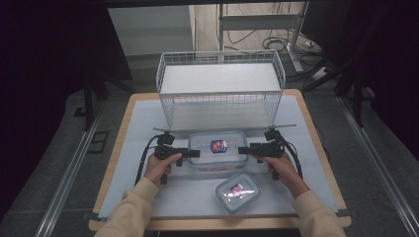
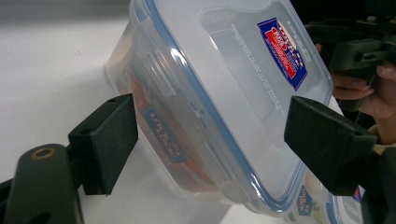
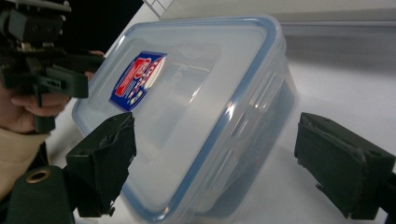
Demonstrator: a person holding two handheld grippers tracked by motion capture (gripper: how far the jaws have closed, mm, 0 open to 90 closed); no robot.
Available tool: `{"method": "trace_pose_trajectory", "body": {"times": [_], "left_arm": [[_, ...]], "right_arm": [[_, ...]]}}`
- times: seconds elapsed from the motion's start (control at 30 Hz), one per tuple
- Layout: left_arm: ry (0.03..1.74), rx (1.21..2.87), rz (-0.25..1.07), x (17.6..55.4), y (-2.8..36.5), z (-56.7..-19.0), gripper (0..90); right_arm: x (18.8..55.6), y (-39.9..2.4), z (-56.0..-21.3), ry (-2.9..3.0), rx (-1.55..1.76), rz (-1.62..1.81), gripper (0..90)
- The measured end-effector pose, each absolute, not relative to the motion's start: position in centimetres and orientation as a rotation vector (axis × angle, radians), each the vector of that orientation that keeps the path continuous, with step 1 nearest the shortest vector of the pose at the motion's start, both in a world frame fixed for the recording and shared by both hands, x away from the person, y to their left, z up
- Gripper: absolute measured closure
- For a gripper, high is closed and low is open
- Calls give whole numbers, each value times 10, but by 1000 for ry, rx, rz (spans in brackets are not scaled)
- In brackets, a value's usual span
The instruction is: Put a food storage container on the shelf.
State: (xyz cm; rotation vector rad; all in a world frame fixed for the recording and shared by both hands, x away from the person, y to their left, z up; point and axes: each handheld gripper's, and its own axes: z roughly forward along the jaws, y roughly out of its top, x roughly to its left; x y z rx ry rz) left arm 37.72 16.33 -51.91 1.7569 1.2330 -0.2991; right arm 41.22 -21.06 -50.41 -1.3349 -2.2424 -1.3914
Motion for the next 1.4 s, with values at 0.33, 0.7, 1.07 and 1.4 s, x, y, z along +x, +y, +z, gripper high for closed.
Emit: {"method": "trace_pose_trajectory", "body": {"times": [0.33,0.7,1.07,1.4], "left_arm": [[1222,1746,-330,377,161,-521,237],[1226,1729,-300,372,164,-516,326],[1225,1704,-264,369,167,-512,399],[1202,1694,-226,367,173,-508,452]], "right_arm": [[417,-203,-509,-2198,-1308,-1327,207],[415,-213,-508,-2103,-1350,-1341,346],[411,-214,-503,-2109,-1358,-1357,400],[410,-217,-502,-2088,-1322,-1412,475]]}}
